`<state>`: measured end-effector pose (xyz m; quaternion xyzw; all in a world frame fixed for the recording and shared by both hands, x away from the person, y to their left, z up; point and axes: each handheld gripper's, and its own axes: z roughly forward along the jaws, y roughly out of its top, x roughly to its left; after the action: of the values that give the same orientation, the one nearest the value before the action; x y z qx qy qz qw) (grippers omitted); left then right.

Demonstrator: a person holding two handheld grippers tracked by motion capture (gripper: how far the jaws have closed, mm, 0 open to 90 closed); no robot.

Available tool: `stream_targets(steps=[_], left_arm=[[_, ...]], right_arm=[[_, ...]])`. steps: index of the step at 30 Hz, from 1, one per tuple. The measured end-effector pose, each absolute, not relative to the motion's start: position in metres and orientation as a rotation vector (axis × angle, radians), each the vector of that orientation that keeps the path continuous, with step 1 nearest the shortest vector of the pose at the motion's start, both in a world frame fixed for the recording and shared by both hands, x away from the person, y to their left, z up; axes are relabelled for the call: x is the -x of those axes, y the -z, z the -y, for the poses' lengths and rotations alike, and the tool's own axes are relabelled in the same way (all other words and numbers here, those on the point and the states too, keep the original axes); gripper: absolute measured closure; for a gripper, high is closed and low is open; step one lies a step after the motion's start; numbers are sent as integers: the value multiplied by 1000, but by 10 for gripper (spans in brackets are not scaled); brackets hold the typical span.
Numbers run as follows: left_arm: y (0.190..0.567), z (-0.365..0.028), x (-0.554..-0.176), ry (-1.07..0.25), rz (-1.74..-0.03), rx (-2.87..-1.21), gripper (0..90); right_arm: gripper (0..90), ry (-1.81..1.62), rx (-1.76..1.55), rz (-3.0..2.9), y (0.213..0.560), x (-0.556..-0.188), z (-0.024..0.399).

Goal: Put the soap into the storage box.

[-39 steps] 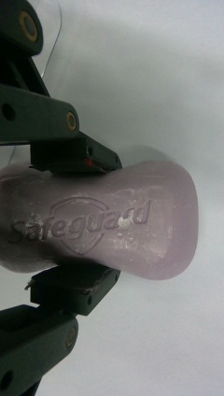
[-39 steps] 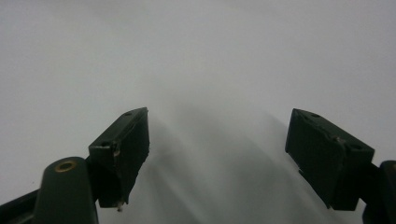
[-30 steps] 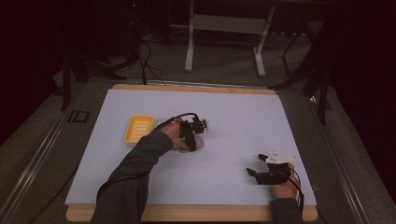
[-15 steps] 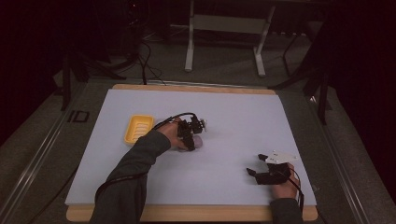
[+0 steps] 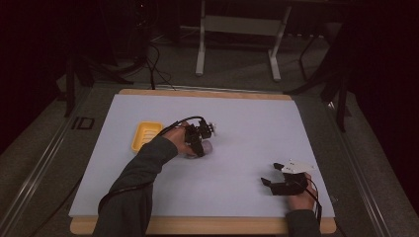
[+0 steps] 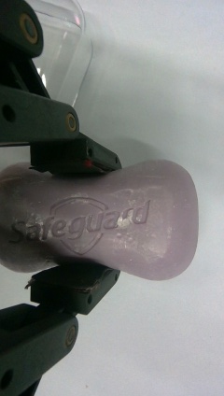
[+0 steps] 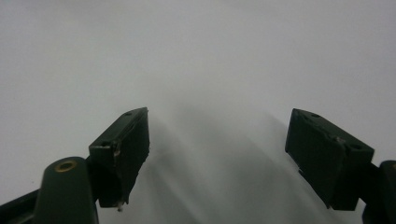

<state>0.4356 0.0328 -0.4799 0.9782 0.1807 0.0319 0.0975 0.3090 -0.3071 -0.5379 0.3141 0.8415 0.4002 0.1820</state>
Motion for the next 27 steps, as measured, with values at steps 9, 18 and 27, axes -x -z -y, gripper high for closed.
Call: stream_targets(steps=[9,18,27], left_arm=[[476,-40,-437,-101,-566,-2888,499],[472,-48,-440,-101,-604,-2875,499],[467,-61,-443,-97,-658,-2860,499]], right_arm=[[215,-1130,-889,-2374,538,-309,307],[215,-1130,-888,-2373,538,-309,307],[215,-1130,-888,-2373,538,-309,307]])
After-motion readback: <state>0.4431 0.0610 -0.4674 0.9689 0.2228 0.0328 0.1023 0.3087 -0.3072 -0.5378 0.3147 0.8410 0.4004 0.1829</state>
